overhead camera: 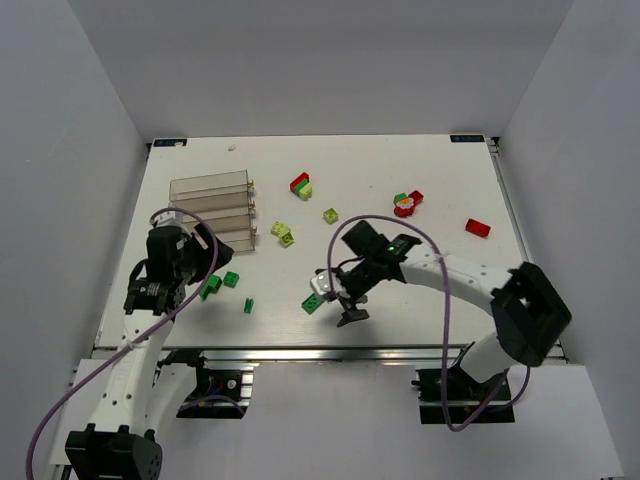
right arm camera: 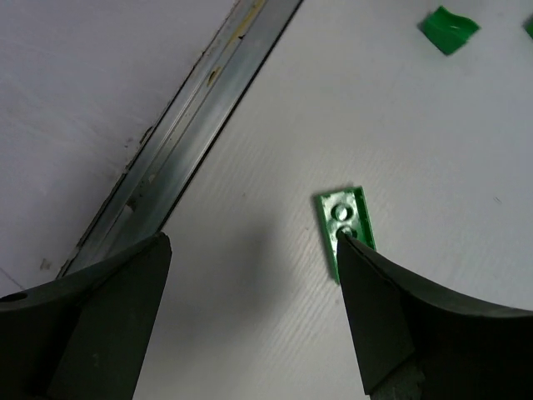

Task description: Sort the legos into containers by color

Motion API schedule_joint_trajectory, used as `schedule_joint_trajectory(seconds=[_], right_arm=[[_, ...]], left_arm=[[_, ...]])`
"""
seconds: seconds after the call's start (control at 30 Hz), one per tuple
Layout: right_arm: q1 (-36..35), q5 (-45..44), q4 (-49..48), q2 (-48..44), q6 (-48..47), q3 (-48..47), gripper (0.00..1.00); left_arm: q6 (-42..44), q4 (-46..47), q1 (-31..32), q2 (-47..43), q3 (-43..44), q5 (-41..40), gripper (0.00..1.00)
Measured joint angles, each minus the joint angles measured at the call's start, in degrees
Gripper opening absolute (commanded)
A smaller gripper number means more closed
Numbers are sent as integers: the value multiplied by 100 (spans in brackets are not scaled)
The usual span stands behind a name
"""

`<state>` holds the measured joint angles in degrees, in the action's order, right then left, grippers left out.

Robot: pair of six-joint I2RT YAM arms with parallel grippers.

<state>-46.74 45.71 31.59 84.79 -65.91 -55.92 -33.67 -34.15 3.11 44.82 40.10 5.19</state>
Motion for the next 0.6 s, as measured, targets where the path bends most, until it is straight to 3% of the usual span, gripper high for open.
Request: schedule_joint_trajectory(seconds=[0.1,0.3,0.6], right_arm=[[-417,-201,-129,647,-109,-315,77],[-588,-546,-179,1974,-223,-1419,75],[-629,-942,35,2608,-527,-1952,70]], left_arm=[[20,-286,0,-229,33,-90,82],[24,-780,0,-612,175,-289,82],[15,-1049,0,-839,186,-358,82]])
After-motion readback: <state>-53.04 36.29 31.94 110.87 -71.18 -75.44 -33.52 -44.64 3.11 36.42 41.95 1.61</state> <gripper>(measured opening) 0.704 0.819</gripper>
